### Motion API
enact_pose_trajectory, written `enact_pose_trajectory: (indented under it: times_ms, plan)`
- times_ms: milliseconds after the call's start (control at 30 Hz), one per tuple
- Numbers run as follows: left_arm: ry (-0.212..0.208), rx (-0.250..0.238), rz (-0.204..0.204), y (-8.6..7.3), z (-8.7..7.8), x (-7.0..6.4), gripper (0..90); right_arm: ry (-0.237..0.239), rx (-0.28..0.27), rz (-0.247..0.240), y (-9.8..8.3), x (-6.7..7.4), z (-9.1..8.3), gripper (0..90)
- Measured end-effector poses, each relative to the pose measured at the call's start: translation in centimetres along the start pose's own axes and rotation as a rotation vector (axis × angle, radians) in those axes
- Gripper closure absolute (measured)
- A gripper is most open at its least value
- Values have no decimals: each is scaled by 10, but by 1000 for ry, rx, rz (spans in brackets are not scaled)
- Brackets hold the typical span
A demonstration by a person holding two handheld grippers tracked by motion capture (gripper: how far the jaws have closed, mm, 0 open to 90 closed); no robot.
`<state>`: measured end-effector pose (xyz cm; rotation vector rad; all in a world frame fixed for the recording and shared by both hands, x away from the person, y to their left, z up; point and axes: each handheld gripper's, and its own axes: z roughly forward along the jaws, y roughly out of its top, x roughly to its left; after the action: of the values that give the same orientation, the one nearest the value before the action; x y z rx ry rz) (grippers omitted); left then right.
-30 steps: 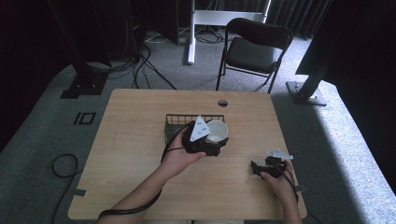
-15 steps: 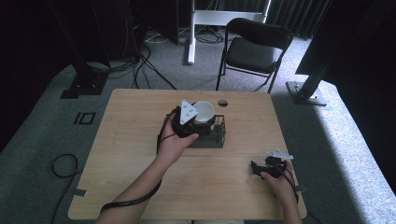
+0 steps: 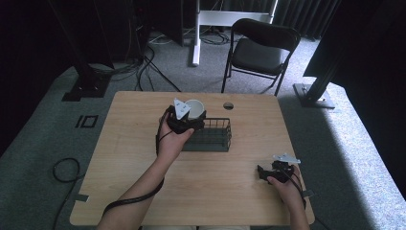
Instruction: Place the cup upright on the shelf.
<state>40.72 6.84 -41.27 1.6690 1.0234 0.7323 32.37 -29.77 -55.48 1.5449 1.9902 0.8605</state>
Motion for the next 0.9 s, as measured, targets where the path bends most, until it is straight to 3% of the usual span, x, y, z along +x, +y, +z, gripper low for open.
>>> enact_pose_trajectory:
  times_ms: [167,400,633,800,900]
  plan:
    - [-9,42,-22,-15,14,2,199,0,1,0,0,0,0,107]
    - [-9,60,-47,-26,26,2,199,0,1,0,0,0,0,107]
    - [-9,87,-38,-36,33,-3,199,0,1,0,0,0,0,107]
    - [-31,116,-4,-44,38,-8,199,0,1,0,0,0,0,107]
    - [-29,110,1,-45,38,-9,198,1,1,0,0,0,0,107]
